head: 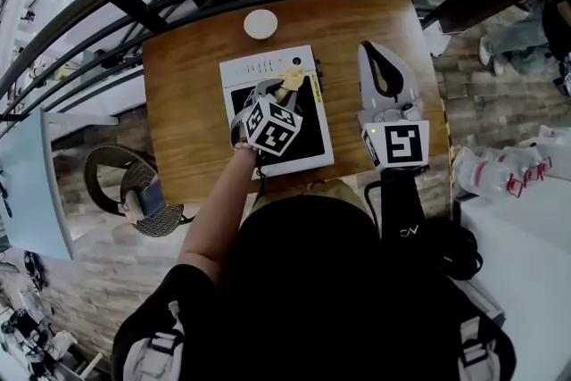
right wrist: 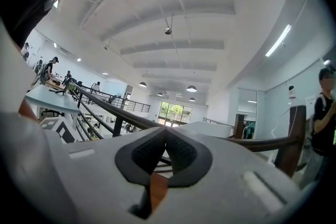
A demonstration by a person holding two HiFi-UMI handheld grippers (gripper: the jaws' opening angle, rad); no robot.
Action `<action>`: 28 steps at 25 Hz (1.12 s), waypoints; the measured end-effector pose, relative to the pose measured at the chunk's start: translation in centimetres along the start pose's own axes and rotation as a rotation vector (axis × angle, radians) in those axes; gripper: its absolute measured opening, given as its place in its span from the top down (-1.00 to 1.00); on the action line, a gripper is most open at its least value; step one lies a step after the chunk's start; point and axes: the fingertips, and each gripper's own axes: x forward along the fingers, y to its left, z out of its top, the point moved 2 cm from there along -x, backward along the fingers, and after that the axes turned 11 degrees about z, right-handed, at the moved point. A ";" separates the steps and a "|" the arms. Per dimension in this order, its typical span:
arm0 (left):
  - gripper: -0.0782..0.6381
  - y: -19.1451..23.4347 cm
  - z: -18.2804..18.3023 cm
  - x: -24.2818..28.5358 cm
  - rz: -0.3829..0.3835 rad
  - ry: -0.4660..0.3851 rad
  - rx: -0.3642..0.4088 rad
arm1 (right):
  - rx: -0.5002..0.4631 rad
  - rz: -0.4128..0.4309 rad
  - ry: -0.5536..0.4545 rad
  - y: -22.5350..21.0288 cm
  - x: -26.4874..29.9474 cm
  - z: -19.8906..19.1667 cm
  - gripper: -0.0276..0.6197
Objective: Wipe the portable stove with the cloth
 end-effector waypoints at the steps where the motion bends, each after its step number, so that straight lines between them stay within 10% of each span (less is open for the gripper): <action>1: 0.53 0.5 -0.4 -0.3 0.014 0.007 -0.006 | 0.008 0.003 -0.011 -0.1 0.1 0.1 0.91; 19: 0.53 13.0 -13.1 -8.8 0.343 0.186 -0.262 | 0.025 0.267 -0.029 7.0 7.6 0.7 0.92; 28: 0.53 9.2 -4.5 -8.2 0.226 0.008 -0.159 | 0.040 0.201 -0.058 4.9 5.9 0.7 0.91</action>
